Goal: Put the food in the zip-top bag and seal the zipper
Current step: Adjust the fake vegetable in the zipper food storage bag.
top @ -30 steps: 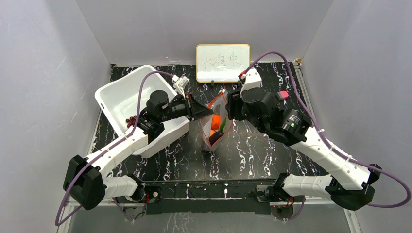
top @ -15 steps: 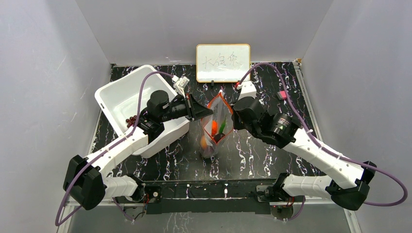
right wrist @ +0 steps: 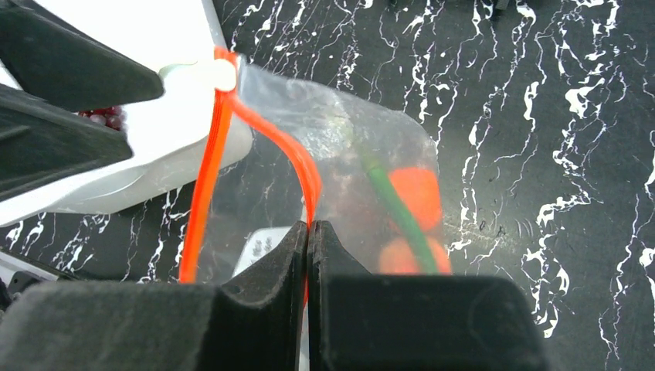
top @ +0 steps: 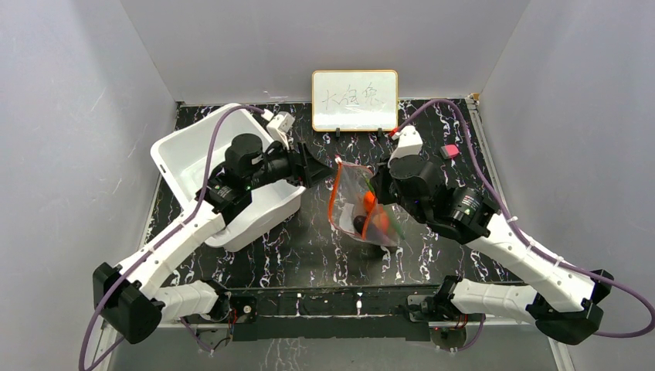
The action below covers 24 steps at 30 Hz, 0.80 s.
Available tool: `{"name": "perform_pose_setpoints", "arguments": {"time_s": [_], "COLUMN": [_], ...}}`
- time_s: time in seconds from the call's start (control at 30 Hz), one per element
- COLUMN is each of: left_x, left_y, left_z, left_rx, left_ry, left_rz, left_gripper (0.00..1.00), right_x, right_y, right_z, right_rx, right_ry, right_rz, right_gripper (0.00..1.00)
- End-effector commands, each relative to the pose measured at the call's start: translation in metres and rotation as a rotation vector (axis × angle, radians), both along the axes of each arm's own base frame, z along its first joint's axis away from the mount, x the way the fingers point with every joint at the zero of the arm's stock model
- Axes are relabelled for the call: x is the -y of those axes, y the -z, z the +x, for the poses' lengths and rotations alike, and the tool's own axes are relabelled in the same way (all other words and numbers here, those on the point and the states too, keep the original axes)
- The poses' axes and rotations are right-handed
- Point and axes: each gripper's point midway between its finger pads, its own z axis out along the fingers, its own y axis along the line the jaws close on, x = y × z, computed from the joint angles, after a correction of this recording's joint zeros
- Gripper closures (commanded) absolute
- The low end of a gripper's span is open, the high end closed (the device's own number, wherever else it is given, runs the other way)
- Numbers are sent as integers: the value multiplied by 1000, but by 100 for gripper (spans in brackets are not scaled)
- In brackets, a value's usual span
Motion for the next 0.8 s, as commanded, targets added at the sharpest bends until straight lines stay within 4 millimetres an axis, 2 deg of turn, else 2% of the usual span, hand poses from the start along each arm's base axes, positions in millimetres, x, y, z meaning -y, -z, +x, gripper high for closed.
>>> {"name": "perform_pose_setpoints", "arguments": {"time_s": [0.0,0.07,0.1,0.13,0.17,0.33,0.5,0.67,0.77], "left_x": [-27,-42,-50,-59,-66,-107,-159,-182,-197], "left_y": [-19,-17,-17,-16,-15,-11,11,39,58], "left_z": [-3,-1,0,1,1,5,11,15,24], "left_rx": [80,90,94,96,98,105,34,-24,-92], "left_ry": [-74,-129,-157,-187,-210,-367,-565,-568,-596], "left_rz": [124,199,230,263,292,436,668,863,889], "left_gripper": [30,28,21,4,2,2,2,2,10], "right_x": [5,5,5,5,5,8,13,15,15], "right_y": [-26,-27,-27,-27,-27,-32,-36,-36,-36], "right_z": [9,9,9,8,7,2,-3,-9,-13], "right_rx": [80,82,81,76,72,74,84,85,79], "right_ry": [49,48,47,45,43,39,33,13,-5], "right_rz": [53,55,56,57,59,89,106,123,129], "right_gripper": [100,100,100,100,100,100,100,100,100]}}
